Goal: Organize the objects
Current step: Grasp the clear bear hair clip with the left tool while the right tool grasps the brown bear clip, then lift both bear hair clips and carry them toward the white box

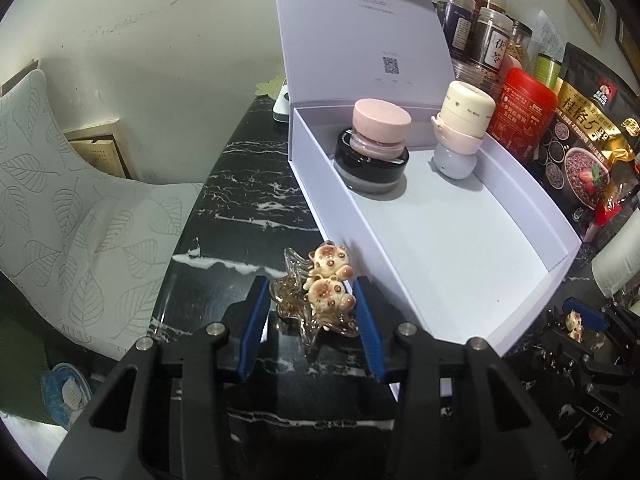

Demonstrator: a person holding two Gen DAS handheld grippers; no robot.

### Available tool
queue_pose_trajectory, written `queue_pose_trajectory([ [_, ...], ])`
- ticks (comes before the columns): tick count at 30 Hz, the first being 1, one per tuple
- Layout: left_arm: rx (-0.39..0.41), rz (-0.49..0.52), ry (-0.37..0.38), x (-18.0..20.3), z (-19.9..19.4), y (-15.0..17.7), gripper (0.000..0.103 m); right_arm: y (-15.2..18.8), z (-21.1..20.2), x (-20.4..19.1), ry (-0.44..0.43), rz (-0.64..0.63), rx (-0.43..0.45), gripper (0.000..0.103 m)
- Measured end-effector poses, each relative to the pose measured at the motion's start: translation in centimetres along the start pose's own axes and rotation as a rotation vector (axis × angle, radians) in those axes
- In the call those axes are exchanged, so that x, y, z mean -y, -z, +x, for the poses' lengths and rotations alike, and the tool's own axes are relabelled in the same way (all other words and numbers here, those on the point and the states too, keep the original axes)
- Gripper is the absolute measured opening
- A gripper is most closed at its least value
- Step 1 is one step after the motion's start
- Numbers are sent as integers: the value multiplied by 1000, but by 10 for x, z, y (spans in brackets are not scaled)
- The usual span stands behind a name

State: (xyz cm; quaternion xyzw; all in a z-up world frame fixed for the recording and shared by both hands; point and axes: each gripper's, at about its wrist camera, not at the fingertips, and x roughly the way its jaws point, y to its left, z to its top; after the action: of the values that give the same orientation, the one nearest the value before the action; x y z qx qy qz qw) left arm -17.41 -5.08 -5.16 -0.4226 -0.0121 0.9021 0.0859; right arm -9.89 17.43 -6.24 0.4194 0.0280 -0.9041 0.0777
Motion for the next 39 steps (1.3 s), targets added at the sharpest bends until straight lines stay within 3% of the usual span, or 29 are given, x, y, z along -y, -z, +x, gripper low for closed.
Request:
queue_pose_trajectory([
  [3, -6, -3, 5, 2, -5, 6, 41, 4, -4, -1, -9, -15, -7, 52],
  [8, -26, 68, -53, 12, -17, 27, 40, 13, -12, -3, -27, -42, -15, 52],
  [14, -55, 61, 7, 19, -31, 51, 35, 25, -24, -3, -52, -72, -18, 52],
  [20, -31, 73, 32, 30, -47, 62, 35, 38, -35, -2, -84, -85, -22, 52],
  [25, 3, 81, -38, 32, -51, 58, 36, 43, -41, 2, -96, -77, -10, 52],
  [29, -4, 36, -45, 25, -47, 54, 55, 43, -45, 2, -96, -79, 6, 55],
  [36, 34, 20, -27, 24, -44, 46, 71, 43, -45, 1, -104, -88, 21, 59],
  [39, 35, 35, -41, 26, -44, 46, 72, 41, -44, 3, -96, -80, 27, 59],
])
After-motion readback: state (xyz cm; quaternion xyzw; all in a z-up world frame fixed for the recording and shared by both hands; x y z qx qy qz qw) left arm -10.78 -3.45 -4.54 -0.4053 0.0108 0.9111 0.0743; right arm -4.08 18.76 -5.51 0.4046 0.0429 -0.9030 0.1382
